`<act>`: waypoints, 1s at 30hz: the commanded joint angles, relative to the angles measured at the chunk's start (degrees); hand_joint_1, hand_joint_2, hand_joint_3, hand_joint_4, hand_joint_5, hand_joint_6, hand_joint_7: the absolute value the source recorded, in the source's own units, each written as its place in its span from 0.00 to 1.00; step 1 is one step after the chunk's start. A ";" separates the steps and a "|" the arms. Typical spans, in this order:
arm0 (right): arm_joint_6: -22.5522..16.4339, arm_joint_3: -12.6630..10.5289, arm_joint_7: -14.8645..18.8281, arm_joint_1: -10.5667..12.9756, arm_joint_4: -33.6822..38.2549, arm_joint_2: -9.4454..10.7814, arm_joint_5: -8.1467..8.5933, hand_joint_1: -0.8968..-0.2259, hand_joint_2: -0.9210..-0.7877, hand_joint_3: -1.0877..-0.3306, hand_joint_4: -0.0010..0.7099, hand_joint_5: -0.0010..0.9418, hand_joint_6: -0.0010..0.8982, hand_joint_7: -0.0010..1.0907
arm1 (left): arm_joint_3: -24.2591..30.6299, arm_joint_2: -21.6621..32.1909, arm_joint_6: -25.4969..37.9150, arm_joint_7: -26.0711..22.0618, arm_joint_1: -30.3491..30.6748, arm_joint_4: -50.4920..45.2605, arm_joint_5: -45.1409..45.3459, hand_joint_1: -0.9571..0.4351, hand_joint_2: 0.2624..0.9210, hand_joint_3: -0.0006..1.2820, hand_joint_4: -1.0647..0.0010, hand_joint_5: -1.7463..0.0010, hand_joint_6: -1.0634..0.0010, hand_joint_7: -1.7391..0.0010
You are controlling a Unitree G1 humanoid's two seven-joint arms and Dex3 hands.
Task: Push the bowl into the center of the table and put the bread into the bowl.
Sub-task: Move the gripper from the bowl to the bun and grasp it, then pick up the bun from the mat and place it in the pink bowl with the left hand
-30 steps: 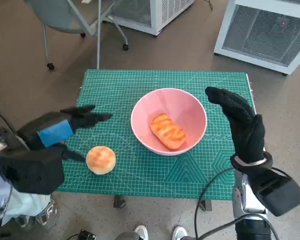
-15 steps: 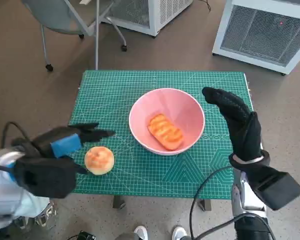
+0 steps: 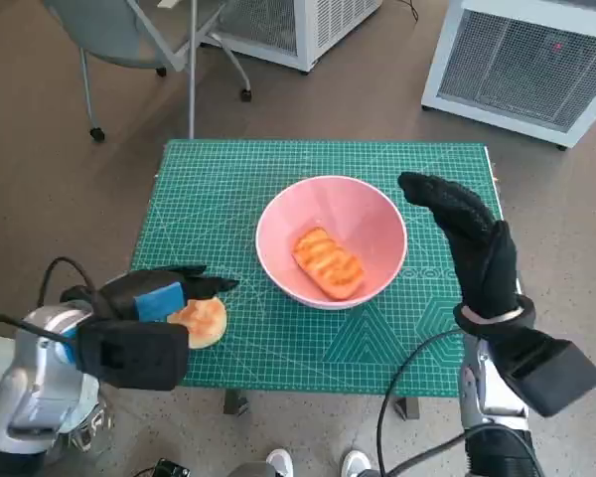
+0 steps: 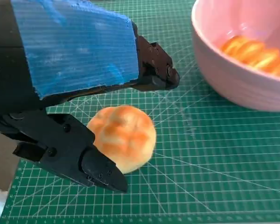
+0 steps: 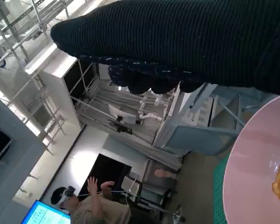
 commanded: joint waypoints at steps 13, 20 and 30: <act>0.22 -0.21 0.32 1.12 0.38 0.02 0.23 0.42 0.00 0.46 0.21 0.00 0.00 0.38 | -1.91 -2.63 -2.86 7.24 -1.09 6.93 4.74 0.70 0.99 0.05 0.33 0.41 0.42 0.33; 0.22 -0.41 0.15 1.27 0.48 0.11 0.31 0.43 0.00 0.46 0.21 0.00 0.00 0.38 | -0.92 -2.48 -4.84 9.54 -0.86 7.66 4.33 0.69 0.99 0.04 0.30 0.42 0.39 0.29; 0.44 -0.58 0.42 1.14 0.96 0.27 0.90 0.44 0.00 0.46 0.21 0.00 0.00 0.38 | 2.96 -2.09 -8.67 9.93 -2.71 8.07 -0.35 0.69 1.00 0.04 0.31 0.38 0.43 0.30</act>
